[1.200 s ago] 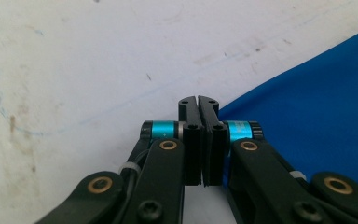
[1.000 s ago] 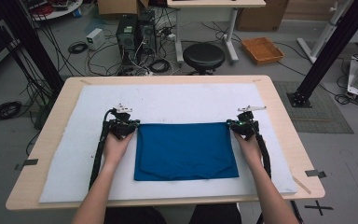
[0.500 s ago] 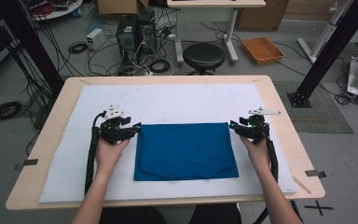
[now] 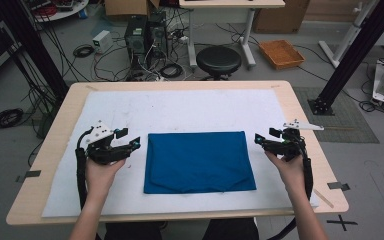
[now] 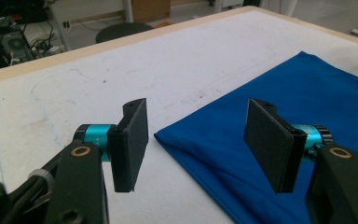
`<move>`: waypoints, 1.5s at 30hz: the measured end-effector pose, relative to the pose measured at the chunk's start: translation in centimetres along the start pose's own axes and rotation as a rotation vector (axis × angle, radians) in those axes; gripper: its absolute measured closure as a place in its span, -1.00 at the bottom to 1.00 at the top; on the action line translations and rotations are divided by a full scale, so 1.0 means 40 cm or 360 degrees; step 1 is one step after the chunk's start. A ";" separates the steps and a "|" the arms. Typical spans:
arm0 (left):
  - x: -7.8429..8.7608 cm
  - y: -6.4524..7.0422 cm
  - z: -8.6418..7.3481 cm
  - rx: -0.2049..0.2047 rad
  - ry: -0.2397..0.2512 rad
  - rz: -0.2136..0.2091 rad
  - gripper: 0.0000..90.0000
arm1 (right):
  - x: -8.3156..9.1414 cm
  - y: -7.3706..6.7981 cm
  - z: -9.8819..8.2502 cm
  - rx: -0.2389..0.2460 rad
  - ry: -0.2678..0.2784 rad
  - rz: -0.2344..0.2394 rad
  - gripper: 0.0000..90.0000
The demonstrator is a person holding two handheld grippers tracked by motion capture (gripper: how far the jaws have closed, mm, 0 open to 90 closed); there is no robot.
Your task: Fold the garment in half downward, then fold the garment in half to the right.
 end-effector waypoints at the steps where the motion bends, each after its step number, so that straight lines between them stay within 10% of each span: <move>1: -0.001 0.000 -0.003 -0.0022 0.0007 0.0000 -0.11 | 0.003 0.003 0.000 0.0002 0.0009 -0.0006 -0.36; 11: 0.003 0.009 0.001 -0.0001 0.0164 -0.0084 -0.13 | 0.034 0.016 -0.001 -0.0003 0.0051 -0.0013 -0.33; 18: -0.013 0.008 0.007 0.0095 0.0008 -0.0117 -0.31 | 0.040 0.014 0.001 0.0006 0.0061 -0.0010 -0.33; 33: -0.010 0.035 0.020 0.0082 -0.0007 -0.0179 -0.33 | 0.046 0.012 0.007 0.0006 0.0083 -0.0003 -0.30; 40: 0.038 0.083 -0.039 0.0123 -0.0052 -0.0170 -0.27 | 0.030 -0.009 0.007 0.0038 0.0069 0.0024 -0.29; 45: 0.078 0.103 -0.109 0.0412 -0.0083 -0.0085 -0.18 | 0.021 -0.021 0.009 0.0047 0.0061 0.0030 -0.28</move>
Point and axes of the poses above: each handheld gripper's, and its own axes: x roughly backward along the jaws, z roughly out of its top, y roughly to its right, the point moved 4 cm from there along -x, roughly forward along the jaws, and after that the axes turned 2 degrees about -z, right-handed, at the moved point
